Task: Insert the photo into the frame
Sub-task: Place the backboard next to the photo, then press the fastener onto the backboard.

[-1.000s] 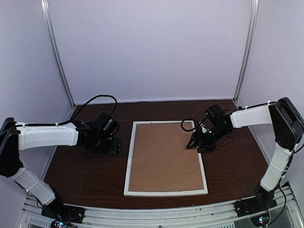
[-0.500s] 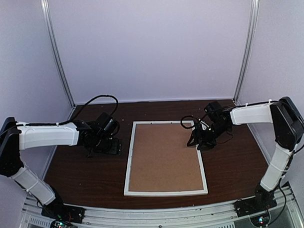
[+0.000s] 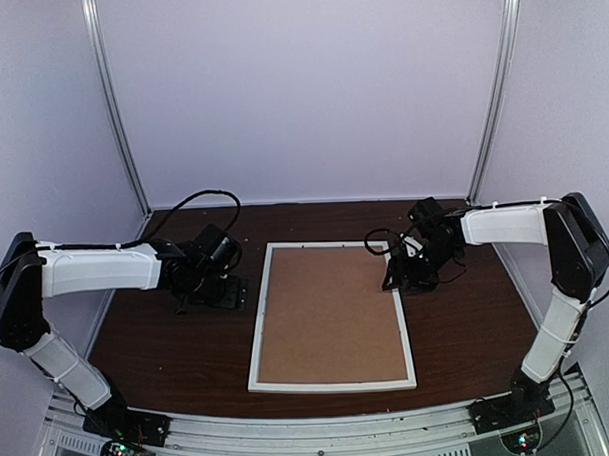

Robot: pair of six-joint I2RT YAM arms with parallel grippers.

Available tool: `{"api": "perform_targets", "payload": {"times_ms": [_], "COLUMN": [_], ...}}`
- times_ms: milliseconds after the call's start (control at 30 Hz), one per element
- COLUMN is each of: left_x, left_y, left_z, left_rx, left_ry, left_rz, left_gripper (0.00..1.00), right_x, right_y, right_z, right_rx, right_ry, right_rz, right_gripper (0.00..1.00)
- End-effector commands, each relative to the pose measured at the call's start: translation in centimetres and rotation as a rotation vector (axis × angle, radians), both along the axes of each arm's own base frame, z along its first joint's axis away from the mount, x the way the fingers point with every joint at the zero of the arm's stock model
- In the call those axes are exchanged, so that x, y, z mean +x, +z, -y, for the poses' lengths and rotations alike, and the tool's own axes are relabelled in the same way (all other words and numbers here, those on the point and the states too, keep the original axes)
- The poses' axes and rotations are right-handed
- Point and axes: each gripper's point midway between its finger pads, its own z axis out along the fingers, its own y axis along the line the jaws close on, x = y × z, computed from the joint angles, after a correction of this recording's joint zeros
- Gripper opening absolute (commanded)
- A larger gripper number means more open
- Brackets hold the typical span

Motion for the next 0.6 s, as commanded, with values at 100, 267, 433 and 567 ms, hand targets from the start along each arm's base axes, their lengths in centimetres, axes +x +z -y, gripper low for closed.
{"api": "perform_targets", "payload": {"times_ms": [100,267,433,567], "left_x": [1.1,1.1,1.0,0.9], "left_y": [0.7,0.1,-0.8,-1.5], "left_z": [1.7,2.3,2.8,3.1], "left_rx": [-0.010,-0.007,-0.010,-0.012], "left_ry": [-0.077,-0.106,-0.116,-0.121], "left_rz": [-0.022,-0.058,-0.094,-0.119], "left_gripper": [0.88,0.88,0.88,0.88], "right_x": [0.4,0.3,0.3,0.2], "right_y": [-0.5,-1.6,-2.3,-2.9], "right_z": [1.2,1.2,1.2,1.0], "right_rx": [-0.093,-0.104,-0.110,-0.104], "right_ry": [0.010,0.022,0.029,0.034], "right_rz": [0.038,0.023,0.010,-0.002], "right_gripper": [0.66,0.59,0.48,0.40]}}
